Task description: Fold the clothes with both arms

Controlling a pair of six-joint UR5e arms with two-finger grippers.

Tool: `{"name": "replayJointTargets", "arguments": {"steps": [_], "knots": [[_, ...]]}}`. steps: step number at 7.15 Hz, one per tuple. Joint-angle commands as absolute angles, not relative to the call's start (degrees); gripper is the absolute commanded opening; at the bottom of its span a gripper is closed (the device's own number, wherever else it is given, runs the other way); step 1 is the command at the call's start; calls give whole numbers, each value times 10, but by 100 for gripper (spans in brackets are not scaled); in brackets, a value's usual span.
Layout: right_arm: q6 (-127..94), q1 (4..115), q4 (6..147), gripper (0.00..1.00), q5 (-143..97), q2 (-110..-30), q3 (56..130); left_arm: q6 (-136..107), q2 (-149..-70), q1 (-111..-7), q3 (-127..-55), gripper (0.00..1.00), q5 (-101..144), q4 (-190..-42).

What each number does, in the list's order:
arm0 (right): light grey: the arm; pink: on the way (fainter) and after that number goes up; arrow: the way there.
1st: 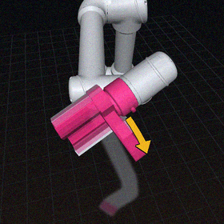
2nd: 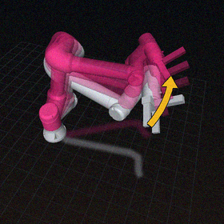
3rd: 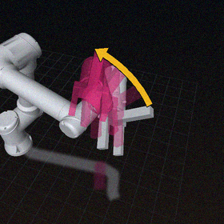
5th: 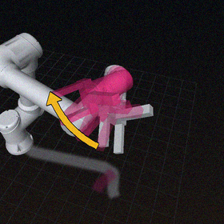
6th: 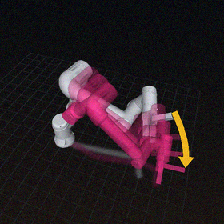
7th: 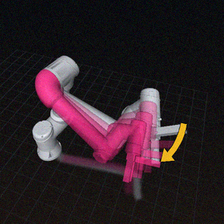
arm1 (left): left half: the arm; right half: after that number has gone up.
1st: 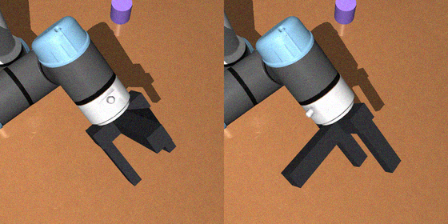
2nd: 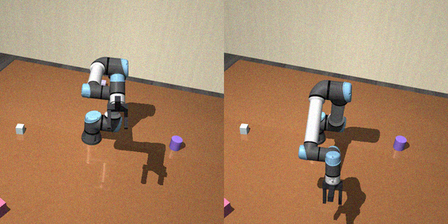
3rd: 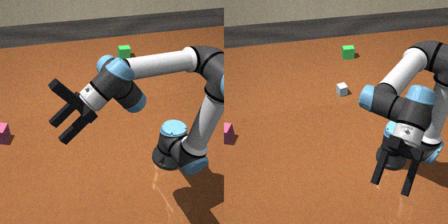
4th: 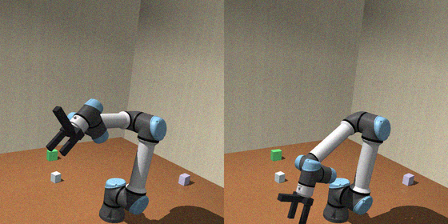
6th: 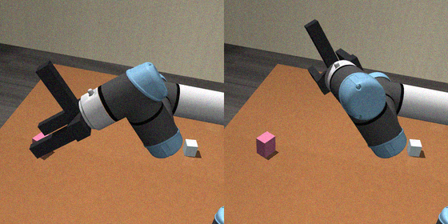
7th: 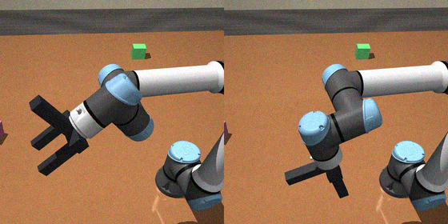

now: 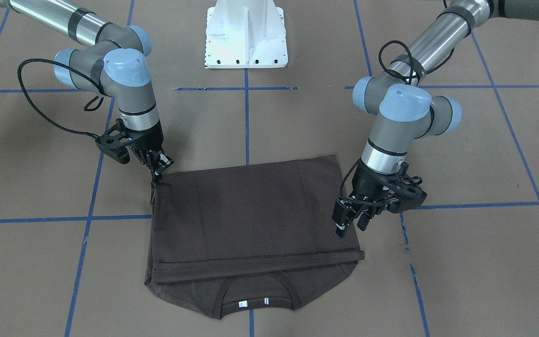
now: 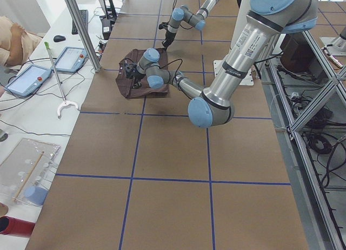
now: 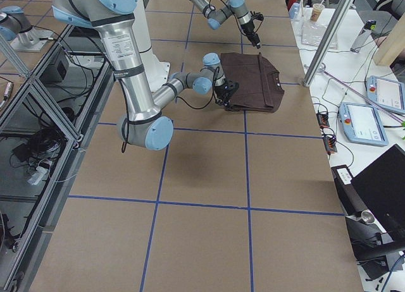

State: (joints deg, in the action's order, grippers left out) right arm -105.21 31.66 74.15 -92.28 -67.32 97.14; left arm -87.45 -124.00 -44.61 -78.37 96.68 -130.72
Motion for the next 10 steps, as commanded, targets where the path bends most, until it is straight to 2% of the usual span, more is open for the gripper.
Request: {"name": "replayJointTargets", "arguments": {"steps": [1, 2, 5, 6, 8, 9, 10], "knots": [[-1051, 320, 744, 0, -925, -685, 1003, -875, -1238, -446, -786, 71, 967, -1307], [-1052, 309, 747, 0, -924, -713, 1040, -875, -1237, -446, -786, 71, 967, -1308], [-1117, 172, 748, 0, -932, -871, 1233, -884, -1236, -445, -799, 71, 969, -1307], [-1149, 114, 748, 0, -939, -891, 1259, -887, -1232, -444, -817, 70, 972, -1307], [-1159, 27, 747, 0, -957, -921, 1283, -886, -1190, -414, -903, 71, 992, -1307], [-1159, 14, 747, 5, -962, -924, 1292, -887, -1189, -412, -917, 72, 1024, -1307], [-1173, 7, 747, 99, -962, -924, 1296, -905, -1187, -397, -943, 73, 1056, -1302]]}}
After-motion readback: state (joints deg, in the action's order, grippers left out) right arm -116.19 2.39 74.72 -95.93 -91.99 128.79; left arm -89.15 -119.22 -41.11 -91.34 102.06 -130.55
